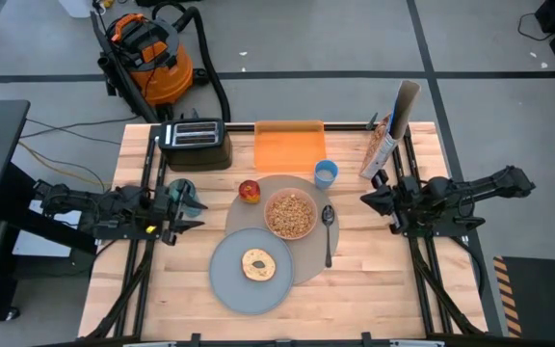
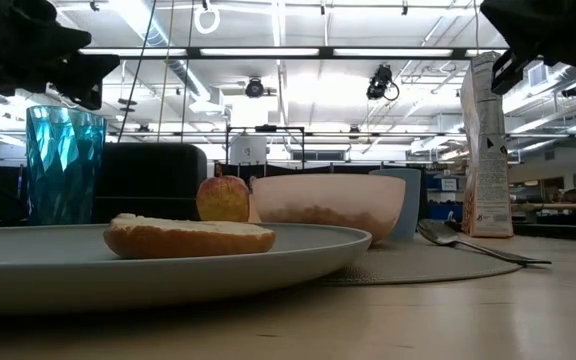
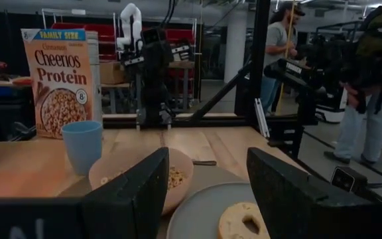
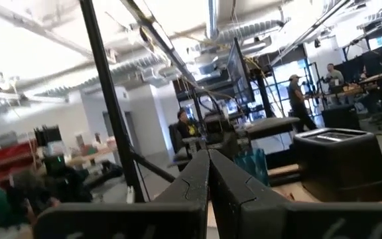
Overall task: Arrange a breakfast setting
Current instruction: Return to Home Position
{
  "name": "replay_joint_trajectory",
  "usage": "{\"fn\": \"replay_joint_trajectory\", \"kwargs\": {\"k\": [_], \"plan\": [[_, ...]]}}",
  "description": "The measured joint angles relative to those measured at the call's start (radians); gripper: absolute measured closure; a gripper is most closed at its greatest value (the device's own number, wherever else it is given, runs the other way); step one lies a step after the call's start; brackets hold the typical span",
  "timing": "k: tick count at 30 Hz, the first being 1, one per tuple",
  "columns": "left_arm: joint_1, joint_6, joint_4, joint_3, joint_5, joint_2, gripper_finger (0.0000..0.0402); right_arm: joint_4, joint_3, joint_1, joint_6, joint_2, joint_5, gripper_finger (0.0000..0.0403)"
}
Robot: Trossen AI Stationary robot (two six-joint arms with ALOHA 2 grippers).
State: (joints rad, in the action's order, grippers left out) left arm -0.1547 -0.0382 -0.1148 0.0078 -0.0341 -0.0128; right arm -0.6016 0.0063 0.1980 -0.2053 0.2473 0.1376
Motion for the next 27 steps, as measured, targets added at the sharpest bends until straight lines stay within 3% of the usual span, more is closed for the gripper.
{"fn": "replay_joint_trajectory", "kwargs": {"k": [3,8,14,27], "plan": [[0.000,-0.002,0.000,0.000,0.000,0.000,0.0191,0.008,0.000,-0.013,-0.057,-0.010,-0.034,0.0385],[0.000,-0.002,0.000,0.000,0.000,0.000,0.0191,0.055,0.000,-0.030,-0.049,-0.035,-0.183,0.0386],[0.000,-0.002,-0.001,0.000,0.000,0.000,0.0191,0.288,0.000,-0.089,-0.077,-0.100,-0.184,0.0389],[0.000,-0.002,-0.001,-0.001,0.000,0.000,0.0191,0.546,0.000,-0.270,0.011,-0.246,-0.189,0.0389]]}}
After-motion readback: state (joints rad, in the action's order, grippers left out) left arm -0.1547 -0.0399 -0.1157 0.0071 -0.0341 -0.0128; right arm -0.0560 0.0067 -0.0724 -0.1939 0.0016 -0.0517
